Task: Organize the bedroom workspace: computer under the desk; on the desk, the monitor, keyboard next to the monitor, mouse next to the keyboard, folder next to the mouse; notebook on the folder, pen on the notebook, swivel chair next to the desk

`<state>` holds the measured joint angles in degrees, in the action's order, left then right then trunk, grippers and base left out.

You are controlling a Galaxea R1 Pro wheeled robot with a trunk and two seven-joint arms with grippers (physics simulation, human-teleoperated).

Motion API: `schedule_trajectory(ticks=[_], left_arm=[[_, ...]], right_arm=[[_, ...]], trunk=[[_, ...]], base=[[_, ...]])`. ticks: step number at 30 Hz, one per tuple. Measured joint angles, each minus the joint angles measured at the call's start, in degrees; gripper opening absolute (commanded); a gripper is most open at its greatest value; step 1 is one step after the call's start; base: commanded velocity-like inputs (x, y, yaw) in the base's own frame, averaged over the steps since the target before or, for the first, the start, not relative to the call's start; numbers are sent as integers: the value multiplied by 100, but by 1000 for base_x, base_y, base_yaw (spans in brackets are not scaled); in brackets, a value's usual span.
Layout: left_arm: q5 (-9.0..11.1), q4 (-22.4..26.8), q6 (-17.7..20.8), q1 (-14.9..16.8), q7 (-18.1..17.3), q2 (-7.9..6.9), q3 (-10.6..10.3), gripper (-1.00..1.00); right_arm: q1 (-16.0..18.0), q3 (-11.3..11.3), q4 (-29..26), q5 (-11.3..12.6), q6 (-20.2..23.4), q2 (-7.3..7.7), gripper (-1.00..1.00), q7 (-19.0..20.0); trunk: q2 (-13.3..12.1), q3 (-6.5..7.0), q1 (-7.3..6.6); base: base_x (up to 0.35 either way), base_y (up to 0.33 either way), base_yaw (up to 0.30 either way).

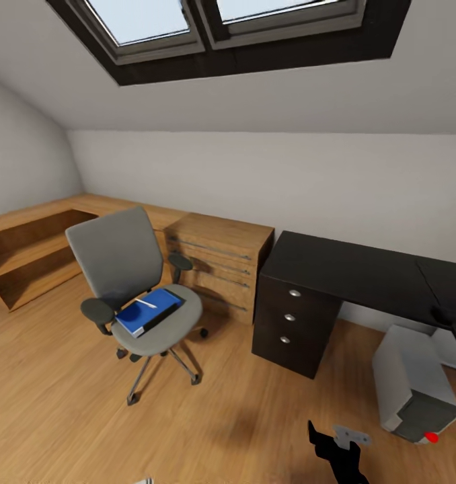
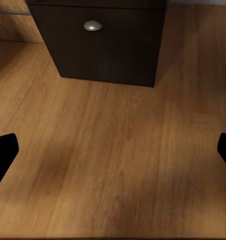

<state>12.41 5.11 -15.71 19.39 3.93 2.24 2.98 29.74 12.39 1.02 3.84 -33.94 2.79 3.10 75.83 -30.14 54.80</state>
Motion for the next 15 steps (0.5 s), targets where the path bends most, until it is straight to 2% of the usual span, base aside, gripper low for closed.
schedule_trajectory(ticks=[9, 15], left_arm=[[-10, -12, -1, 0, -12, 7, -7, 100], [-10, -8, -2, 0, -8, 3, -1, 100]], right_arm=[[0, 0, 1, -1, -11, -7, 100, 0], [0, -1, 1, -1, -11, -11, 100, 0]], trunk=[[-361, 240, -198], [-602, 378, -332]], base=[[-226, -200, 17], [-51, -55, 17]])
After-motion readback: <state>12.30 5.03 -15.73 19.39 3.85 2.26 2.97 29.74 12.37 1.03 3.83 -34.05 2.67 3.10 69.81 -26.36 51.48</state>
